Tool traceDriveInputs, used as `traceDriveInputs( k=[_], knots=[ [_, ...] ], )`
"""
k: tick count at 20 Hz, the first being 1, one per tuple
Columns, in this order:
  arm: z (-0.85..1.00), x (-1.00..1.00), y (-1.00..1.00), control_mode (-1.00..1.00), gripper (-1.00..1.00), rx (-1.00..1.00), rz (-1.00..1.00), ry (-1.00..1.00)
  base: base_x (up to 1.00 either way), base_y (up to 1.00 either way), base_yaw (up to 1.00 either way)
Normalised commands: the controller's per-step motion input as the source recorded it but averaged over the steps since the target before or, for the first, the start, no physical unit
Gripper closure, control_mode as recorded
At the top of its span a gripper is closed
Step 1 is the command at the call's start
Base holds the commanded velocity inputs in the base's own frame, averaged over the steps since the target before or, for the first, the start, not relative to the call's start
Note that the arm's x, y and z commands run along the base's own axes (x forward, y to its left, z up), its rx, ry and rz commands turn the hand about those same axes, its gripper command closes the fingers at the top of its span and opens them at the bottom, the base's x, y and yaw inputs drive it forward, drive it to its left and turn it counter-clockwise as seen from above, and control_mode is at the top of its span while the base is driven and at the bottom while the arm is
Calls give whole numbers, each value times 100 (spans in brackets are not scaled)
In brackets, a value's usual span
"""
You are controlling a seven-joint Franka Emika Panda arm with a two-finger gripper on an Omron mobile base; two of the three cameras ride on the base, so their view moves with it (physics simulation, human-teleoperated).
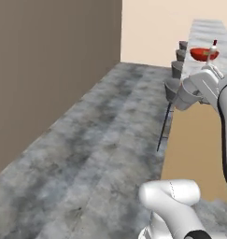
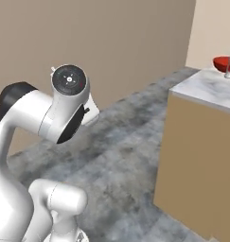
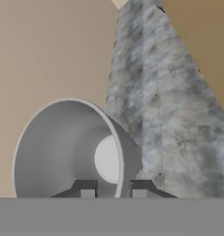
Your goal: There is a bowl on the dining counter. Grab a lemon wedge from the fridge and place it in the bowl. Then get the liquor bottle and glass cup from the cabinet and place them next to the bowl.
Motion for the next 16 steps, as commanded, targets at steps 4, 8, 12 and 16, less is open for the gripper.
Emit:
traceDriveInputs(
  k=[4, 8, 12, 16],
  knots=[
    [0, 0, 0, 100, 100, 0, 0, 0, 100, 68, -41],
    [0, 0, 0, 100, 100, 0, 0, 0, 100, 67, -41],
    [0, 0, 0, 100, 100, 0, 0, 0, 100, 63, -40],
    [0, 0, 0, 100, 100, 0, 0, 0, 100, 52, -40]
  ],
)
